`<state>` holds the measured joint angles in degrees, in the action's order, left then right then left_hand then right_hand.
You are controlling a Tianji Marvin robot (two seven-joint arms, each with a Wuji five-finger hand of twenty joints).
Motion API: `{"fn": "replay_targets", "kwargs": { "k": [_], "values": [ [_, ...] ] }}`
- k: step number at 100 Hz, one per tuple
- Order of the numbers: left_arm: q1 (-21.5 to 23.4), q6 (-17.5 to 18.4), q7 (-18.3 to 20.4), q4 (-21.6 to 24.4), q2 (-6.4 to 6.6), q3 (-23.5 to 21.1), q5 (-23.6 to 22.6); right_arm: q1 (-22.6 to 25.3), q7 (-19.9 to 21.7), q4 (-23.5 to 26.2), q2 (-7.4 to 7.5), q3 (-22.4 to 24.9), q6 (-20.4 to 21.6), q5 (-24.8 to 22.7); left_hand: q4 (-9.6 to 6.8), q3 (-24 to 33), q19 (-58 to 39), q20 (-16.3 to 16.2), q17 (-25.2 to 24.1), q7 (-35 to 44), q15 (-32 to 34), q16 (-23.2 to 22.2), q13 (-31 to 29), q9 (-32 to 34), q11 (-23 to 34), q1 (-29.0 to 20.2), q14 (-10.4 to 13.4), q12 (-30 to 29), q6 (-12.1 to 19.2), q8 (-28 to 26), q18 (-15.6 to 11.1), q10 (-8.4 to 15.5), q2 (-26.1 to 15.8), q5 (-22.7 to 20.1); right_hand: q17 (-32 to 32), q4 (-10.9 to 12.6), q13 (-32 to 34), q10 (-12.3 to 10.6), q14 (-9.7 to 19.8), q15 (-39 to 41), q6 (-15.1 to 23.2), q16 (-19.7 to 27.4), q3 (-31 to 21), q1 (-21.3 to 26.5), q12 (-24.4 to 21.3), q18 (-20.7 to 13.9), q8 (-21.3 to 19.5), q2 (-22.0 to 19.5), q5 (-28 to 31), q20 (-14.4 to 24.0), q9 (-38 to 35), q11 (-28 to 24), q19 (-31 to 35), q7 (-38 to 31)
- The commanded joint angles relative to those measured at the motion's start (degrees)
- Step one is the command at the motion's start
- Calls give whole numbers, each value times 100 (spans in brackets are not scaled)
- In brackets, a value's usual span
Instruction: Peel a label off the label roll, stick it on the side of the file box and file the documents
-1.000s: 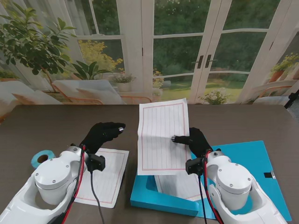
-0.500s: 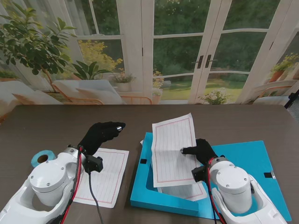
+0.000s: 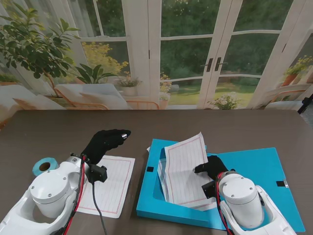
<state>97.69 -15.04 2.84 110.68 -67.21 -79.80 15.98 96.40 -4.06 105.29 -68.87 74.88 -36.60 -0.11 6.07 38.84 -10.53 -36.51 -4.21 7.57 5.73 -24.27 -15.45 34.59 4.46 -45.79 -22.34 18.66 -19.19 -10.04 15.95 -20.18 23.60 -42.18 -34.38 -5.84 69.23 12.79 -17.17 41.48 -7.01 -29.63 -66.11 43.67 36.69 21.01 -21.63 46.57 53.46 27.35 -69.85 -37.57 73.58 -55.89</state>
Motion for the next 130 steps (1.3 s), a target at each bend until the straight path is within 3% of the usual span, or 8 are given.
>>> {"fn": "replay_targets", "kwargs": {
  "k": [1, 11, 16, 24, 33, 37, 76, 130],
  "values": [
    [18, 50, 63, 18, -26, 6, 42, 64, 37, 52, -35, -27, 25, 19, -151, -155, 115, -118, -115, -37, -89, 30, 94, -178, -11, 42, 171, -65, 196, -39, -292, 161, -146, 12, -28, 751, 301, 53, -296, 63, 440, -58, -787, 282, 104, -220, -277, 216, 482, -127, -205, -134, 297, -869],
    [11, 88, 41, -8, -34, 27, 94, 76, 6, 79, -46, -31, -78, -5, -153, -160, 126, -123, -133, -39, -92, 31, 109, -188, -15, 38, 179, -67, 200, -41, -311, 200, -150, 15, 3, 2264, 285, 49, -313, 51, 433, -51, -806, 132, 124, -221, -322, 487, 519, -147, -197, -108, 286, -801],
    [8, 101, 42, -22, -35, 37, 100, 77, 16, 89, -44, -33, -145, -55, -154, -164, 126, -126, -132, -37, -88, 29, 105, -194, -16, 38, 187, -68, 217, -43, -310, 198, -151, 10, 6, 3476, 279, 38, -279, 49, 444, -49, -626, 24, 118, -242, -388, 476, 550, -155, -193, -122, 286, -728],
    [3, 102, 43, -38, -37, 51, 121, 81, -22, 112, -65, -29, -289, -70, -154, -170, 131, -130, -141, -35, -89, 28, 113, -196, -16, 32, 189, -68, 212, -45, -318, 199, -157, 6, 29, 5925, 273, 31, -281, 46, 419, -49, -278, -309, 91, -245, -540, -24, 660, -162, -160, -164, 278, -516],
    [-4, 109, 52, -54, -37, 64, 137, 68, -130, 95, -111, -31, -436, -83, -154, -181, 136, -134, -151, -30, -89, 27, 117, -197, -16, 28, 187, -68, 217, -48, -318, 191, -167, -7, 41, 7867, 269, 26, -286, 46, 379, -48, -374, -711, 44, -258, -758, -477, 805, -172, -116, -223, 282, -229],
    [-8, 114, 50, -60, -38, 72, 145, 62, -189, 85, -138, -26, -501, -72, -155, -184, 138, -136, -152, -27, -86, 25, 111, -195, -15, 18, 191, -68, 214, -50, -321, 185, -167, -12, 50, 8390, 257, 23, -295, 40, 363, -47, -405, -757, 16, -256, -865, -448, 861, -175, -103, -241, 282, -121],
    [5, 33, 130, -41, -21, 69, 151, -67, -221, -144, -172, -82, -691, -102, -157, -259, 181, -108, -155, -20, -94, 28, 139, -220, -20, 3, 195, -71, 216, -61, -321, 168, -210, -38, 186, 8438, 144, -5, -283, 1, 382, -28, -244, -864, -36, -277, -785, -626, 621, -181, 27, -267, 270, -288],
    [20, -64, 195, -17, -7, 57, 136, -382, 188, -437, -11, -292, -964, -685, -164, -326, 230, -31, -139, -19, -88, 21, 144, -241, -17, -11, 209, -61, 186, -82, -326, 110, -242, -54, 730, 7900, -597, -266, 171, 132, 361, 52, 509, -1330, -159, -507, -30, -722, -875, -163, 1080, -571, 101, -985]
  ]
}}
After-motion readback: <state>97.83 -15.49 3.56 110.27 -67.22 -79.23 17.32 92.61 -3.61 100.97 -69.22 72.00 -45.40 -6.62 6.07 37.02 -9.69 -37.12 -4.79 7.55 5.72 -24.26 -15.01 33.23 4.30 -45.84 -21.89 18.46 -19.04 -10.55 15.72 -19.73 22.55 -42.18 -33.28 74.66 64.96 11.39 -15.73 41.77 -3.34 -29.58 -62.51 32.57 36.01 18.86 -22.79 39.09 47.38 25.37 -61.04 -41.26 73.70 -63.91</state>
